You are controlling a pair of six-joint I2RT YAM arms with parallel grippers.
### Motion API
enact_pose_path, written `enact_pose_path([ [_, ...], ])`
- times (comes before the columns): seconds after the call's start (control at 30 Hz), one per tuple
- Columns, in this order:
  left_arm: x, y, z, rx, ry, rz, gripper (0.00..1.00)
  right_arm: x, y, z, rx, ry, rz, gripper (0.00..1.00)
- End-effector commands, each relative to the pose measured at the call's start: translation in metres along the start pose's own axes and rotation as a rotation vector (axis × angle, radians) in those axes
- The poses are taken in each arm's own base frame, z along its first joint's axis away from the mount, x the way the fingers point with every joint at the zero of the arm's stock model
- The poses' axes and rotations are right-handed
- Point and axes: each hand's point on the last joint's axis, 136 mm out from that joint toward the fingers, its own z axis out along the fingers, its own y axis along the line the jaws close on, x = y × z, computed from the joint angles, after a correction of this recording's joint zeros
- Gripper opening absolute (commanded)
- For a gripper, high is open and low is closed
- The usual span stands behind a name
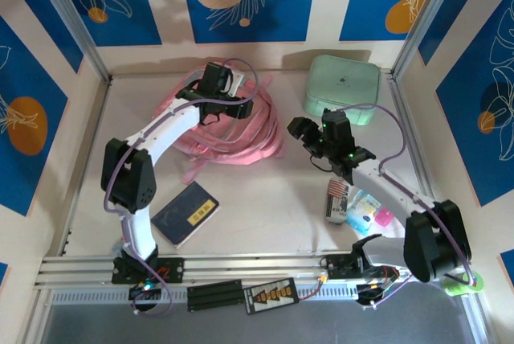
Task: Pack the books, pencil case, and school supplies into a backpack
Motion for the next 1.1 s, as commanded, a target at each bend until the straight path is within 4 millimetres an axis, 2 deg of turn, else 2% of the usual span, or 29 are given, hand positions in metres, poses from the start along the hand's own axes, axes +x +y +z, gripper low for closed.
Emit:
enact_pose_path([
  [0.0, -0.002, -0.001, -0.052, 0.028, -0.066, -0.072, 0.87, 0.022, -0.025, -0.014, 0.110, 0.061, -0.107, 0.76],
  [0.07, 0.016, 0.008, -0.070, -0.004, -0.067, -0.105, 0.95, 0.032, -0.025, -0.021, 0.141, 0.094, -0.180, 0.80],
  [0.17, 0.042, 0.028, -0.093, -0.056, -0.062, -0.169, 1.00, 0.051, -0.019, -0.024, 0.171, 0.149, -0.281, 0.85],
  [0.3, 0.074, 0.055, -0.119, -0.150, -0.061, -0.272, 1.00, 0.085, 0.003, -0.015, 0.175, 0.235, -0.413, 0.99],
  [0.4, 0.090, 0.070, -0.133, -0.180, -0.083, -0.329, 1.00, 0.119, 0.025, -0.004, 0.186, 0.298, -0.545, 1.00],
  [0.47, 0.096, 0.078, -0.141, -0.188, -0.093, -0.352, 1.00, 0.146, 0.042, 0.005, 0.191, 0.347, -0.638, 1.00],
  [0.57, 0.100, 0.089, -0.149, -0.209, -0.095, -0.369, 1.00, 0.188, 0.056, 0.019, 0.211, 0.436, -0.735, 1.00],
  [0.73, 0.101, 0.103, -0.163, -0.243, -0.116, -0.354, 1.00, 0.243, 0.065, 0.036, 0.258, 0.544, -0.863, 0.98],
  [0.87, 0.108, 0.116, -0.168, -0.290, -0.109, -0.387, 1.00, 0.268, 0.059, 0.045, 0.327, 0.620, -0.949, 0.99],
  [1.07, 0.115, 0.128, -0.166, -0.313, -0.110, -0.438, 1.00, 0.288, 0.043, 0.055, 0.426, 0.712, -1.049, 0.98],
])
